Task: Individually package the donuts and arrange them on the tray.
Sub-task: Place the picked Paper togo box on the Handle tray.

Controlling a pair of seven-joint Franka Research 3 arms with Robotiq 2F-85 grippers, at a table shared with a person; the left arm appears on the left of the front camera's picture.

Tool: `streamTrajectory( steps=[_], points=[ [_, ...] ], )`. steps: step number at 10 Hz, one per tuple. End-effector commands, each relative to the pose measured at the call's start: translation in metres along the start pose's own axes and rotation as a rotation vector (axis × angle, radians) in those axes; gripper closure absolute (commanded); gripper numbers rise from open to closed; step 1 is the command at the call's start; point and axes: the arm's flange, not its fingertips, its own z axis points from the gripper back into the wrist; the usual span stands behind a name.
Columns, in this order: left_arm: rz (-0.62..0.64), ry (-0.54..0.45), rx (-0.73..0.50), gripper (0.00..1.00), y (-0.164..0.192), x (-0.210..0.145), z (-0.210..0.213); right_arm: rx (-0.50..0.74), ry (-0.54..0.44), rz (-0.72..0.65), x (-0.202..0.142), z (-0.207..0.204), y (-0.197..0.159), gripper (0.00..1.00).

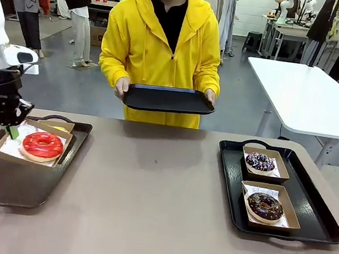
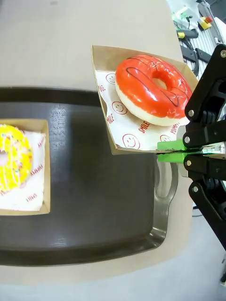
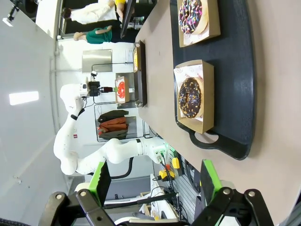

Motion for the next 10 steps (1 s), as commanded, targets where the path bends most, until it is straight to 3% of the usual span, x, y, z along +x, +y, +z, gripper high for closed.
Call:
streamTrajectory(
  steps=[1,10],
  points=[
    [-0.021,0.015,0.013,0.99,0.0161,0.0093,-0.0043,-0.006,0.008,-0.016,-0.0016,0.0005,0.0012,0.00],
    [-0.002,0.021,0.012,0.99,0.0129,0.0067,-0.0113,-0.006,0.008,-0.016,-0.0016,0.0005,0.0012,0.00]
  ],
)
